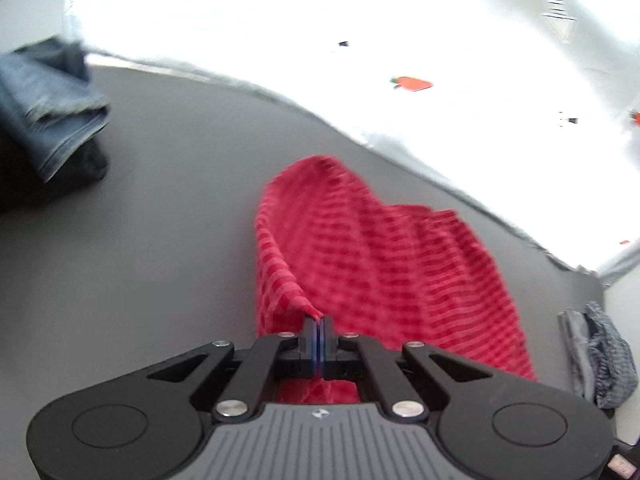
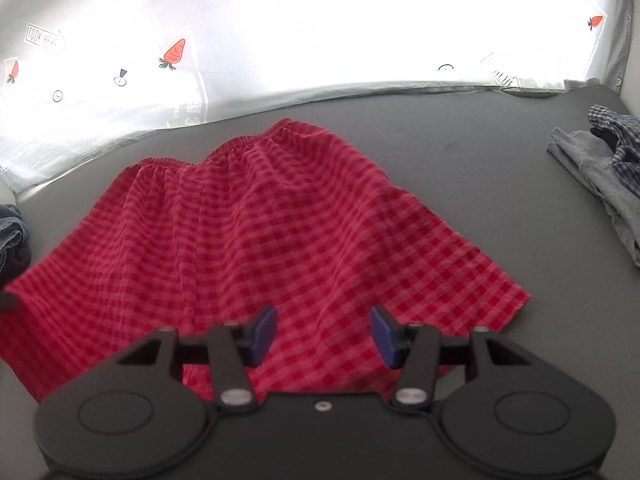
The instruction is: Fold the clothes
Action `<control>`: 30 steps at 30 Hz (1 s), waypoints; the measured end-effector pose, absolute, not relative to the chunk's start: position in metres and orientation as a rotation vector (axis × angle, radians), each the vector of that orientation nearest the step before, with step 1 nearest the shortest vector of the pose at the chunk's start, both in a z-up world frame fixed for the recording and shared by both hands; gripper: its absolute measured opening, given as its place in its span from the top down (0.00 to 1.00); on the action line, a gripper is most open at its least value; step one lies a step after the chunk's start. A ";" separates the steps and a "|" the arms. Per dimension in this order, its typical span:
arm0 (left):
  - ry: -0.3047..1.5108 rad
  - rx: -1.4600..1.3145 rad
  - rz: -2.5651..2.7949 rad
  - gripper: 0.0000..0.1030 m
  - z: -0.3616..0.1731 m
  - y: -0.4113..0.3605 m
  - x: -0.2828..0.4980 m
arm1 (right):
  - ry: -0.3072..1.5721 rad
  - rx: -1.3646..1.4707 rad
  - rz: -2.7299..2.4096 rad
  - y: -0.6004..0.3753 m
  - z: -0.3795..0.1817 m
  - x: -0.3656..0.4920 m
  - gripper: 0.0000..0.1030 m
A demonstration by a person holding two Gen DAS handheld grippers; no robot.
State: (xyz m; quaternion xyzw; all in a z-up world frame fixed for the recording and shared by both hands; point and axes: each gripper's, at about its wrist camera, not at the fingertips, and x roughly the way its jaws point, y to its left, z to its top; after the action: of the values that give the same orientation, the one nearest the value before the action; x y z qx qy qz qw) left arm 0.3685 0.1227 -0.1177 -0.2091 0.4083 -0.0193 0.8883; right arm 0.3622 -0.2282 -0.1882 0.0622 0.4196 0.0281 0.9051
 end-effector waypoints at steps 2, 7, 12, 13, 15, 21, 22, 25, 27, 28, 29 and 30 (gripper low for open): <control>0.807 -0.397 -0.153 1.00 -0.097 0.082 0.379 | 0.853 0.135 0.076 -0.237 -0.185 0.354 0.49; 0.834 -0.274 -0.352 0.99 -0.095 -0.015 0.400 | 0.799 0.112 0.217 -0.244 -0.170 0.336 0.48; 1.060 -0.290 -0.450 0.88 -0.144 -0.058 0.424 | 0.797 0.064 0.271 -0.249 -0.174 0.337 0.45; 1.109 -0.298 -0.460 0.78 -0.155 -0.062 0.426 | 0.807 0.077 0.252 -0.254 -0.177 0.343 0.45; 1.155 -0.294 -0.442 0.75 -0.165 -0.063 0.424 | 0.826 0.141 0.231 -0.265 -0.181 0.360 0.45; 1.016 -0.341 -0.254 0.45 -0.149 -0.013 0.395 | 0.901 0.369 0.301 -0.276 -0.198 0.389 0.45; 1.008 -0.340 -0.204 0.44 -0.149 -0.004 0.390 | 0.919 0.371 0.317 -0.271 -0.204 0.389 0.45; 1.039 -0.283 -0.041 0.44 -0.154 0.016 0.374 | 0.984 0.285 0.343 -0.250 -0.224 0.384 0.45; 1.081 -0.291 0.009 0.44 -0.162 0.028 0.363 | 1.018 0.303 0.374 -0.244 -0.232 0.383 0.45; 1.105 -0.307 0.030 0.44 -0.167 0.035 0.358 | 1.033 0.322 0.384 -0.243 -0.236 0.384 0.45; 1.125 -0.336 0.040 0.44 -0.170 0.040 0.356 | 1.050 0.342 0.391 -0.243 -0.240 0.386 0.45; 1.134 -0.357 0.048 0.44 -0.172 0.044 0.355 | 1.062 0.355 0.395 -0.242 -0.243 0.387 0.45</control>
State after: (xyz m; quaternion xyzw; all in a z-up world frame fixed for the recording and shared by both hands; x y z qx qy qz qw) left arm 0.3552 0.0441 -0.1720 -0.1680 0.5342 0.0227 0.8282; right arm 0.3872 -0.2423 -0.2432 0.1672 0.5002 0.1859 0.8290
